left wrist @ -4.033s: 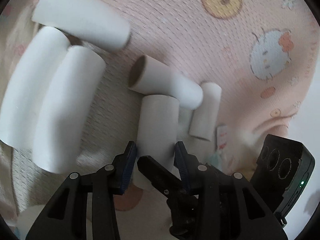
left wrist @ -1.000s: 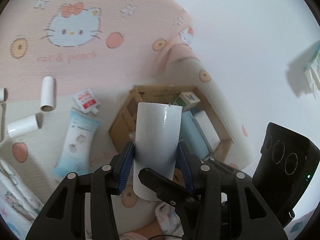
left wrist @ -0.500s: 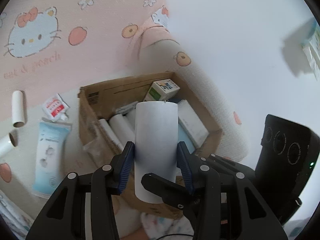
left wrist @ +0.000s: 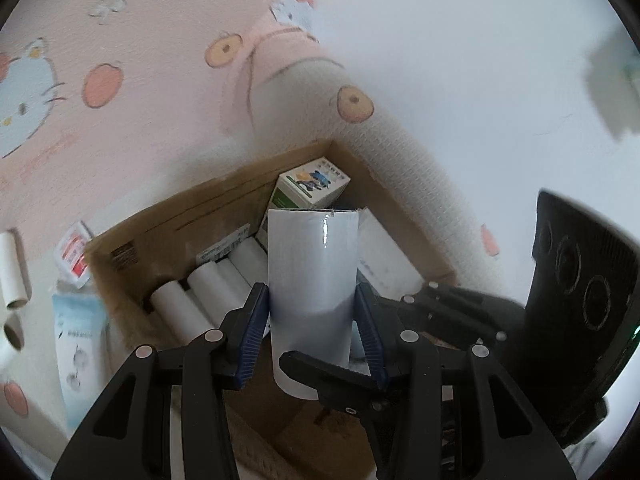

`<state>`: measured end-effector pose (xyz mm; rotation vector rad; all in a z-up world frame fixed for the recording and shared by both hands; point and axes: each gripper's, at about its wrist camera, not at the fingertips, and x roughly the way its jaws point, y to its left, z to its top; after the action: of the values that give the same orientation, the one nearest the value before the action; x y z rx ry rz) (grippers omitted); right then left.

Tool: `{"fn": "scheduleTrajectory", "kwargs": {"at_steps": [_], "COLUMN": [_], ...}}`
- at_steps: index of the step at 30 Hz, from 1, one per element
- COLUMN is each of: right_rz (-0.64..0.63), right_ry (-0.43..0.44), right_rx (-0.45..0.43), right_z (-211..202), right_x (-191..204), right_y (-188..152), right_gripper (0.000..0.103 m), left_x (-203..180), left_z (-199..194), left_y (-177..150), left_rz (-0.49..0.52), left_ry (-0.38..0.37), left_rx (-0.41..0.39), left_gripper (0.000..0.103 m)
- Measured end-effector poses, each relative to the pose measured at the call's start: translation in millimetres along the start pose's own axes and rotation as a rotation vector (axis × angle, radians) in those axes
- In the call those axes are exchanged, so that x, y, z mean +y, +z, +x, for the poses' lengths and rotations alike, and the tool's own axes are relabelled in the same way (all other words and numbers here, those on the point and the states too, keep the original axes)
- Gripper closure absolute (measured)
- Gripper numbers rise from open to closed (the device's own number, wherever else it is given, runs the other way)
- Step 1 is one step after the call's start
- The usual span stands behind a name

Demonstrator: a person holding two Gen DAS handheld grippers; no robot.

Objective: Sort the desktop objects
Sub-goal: 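Lower the tube into the box and open the left gripper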

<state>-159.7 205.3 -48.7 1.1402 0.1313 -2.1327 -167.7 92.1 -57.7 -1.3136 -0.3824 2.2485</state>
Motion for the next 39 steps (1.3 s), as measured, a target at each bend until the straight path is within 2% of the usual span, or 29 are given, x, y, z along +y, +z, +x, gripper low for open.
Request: {"fn": "scheduleTrajectory", "kwargs": {"at_steps": [4, 6, 10, 16, 23, 29, 34, 39], "right_rz": [-0.006, 0.001, 0.064, 0.043, 0.050, -0.001, -0.039, -0.023], "right_ry": [-0.005, 0.025, 0.085, 0.062, 0.046, 0.004, -0.028, -0.034], "right_rx": [0.094, 0.147, 0.234, 0.341, 0.357, 0.395, 0.392, 0.401], "right_z": [17, 28, 47, 74, 84, 94, 95, 95], "right_x": [-23, -38, -64, -75, -77, -73, -68, -74], "right_y": [8, 11, 15, 21, 25, 20, 17, 16], "right_gripper": [0.059, 0.059, 0.059, 0.059, 0.059, 0.059, 0.061, 0.061], "left_x": [7, 14, 35, 56, 71, 74, 74, 76], "left_z": [29, 43, 65, 86, 100, 106, 114, 108], "left_y": [9, 12, 16, 20, 17, 15, 15, 20], "left_rz": [-0.046, -0.075, -0.219, -0.328, -0.417, -0.492, -0.523, -0.526], "left_ry": [-0.001, -0.016, -0.046, -0.031, 0.089, 0.075, 0.149, 0.178], "left_rx": [0.052, 0.085, 0.157, 0.237, 0.308, 0.306, 0.352, 0.339], "left_gripper": [0.055, 0.055, 0.055, 0.055, 0.055, 0.055, 0.055, 0.055]}}
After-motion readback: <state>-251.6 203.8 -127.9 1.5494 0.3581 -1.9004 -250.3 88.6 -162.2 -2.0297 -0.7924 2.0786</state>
